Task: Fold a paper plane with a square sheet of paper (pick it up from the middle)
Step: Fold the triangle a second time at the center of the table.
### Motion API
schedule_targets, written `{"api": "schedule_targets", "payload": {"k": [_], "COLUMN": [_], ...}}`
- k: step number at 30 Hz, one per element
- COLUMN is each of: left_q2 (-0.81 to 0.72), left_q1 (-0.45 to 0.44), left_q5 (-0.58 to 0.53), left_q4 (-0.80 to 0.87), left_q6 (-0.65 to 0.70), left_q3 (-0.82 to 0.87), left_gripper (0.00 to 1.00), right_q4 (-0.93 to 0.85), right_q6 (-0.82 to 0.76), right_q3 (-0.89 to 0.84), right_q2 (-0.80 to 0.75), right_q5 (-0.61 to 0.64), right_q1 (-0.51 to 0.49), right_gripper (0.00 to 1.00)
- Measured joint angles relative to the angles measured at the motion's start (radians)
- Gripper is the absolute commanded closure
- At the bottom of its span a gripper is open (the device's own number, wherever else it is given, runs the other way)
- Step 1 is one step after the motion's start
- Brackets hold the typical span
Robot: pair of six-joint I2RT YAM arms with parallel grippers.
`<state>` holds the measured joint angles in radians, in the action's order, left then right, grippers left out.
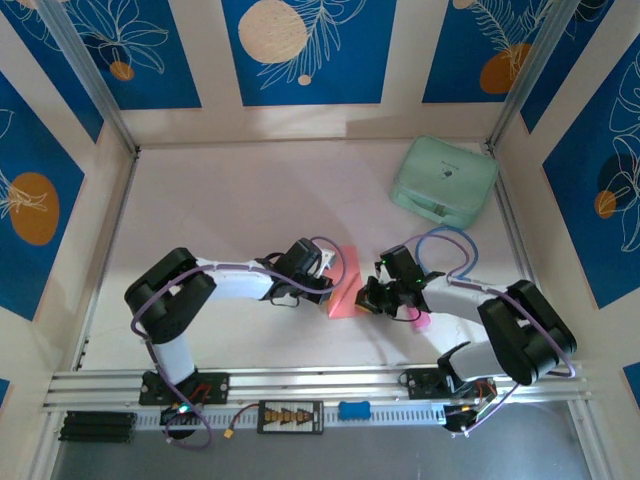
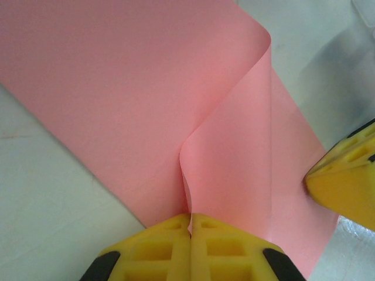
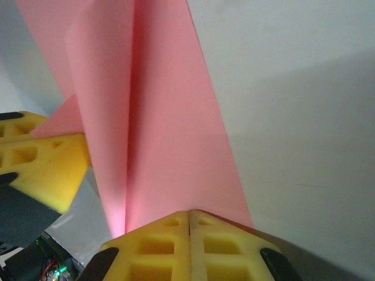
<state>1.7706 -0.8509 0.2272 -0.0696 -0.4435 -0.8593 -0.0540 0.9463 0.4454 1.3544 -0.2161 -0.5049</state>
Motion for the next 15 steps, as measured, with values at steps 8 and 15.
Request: {"api": "schedule_targets", "payload": {"k": [8, 15], "left_q2": [0.001, 0.007], "left_q1": [0.0, 0.0], "left_q5": [0.0, 0.0], "left_q4": [0.003, 0.003], "left_q6": [0.001, 0.001], "left_q3": [-0.003, -0.008], "left_gripper": [1.0, 1.0], "right_q4": [0.098, 0.203], "right_q6": [0.041, 0.097], "right_q3": [-0.001, 0.015], "right_q2": [-0.091, 0.006], "right_q5": [-0.035, -0.063], "right_q1": [0.014, -0.012], "right_gripper": [1.0, 1.0]}}
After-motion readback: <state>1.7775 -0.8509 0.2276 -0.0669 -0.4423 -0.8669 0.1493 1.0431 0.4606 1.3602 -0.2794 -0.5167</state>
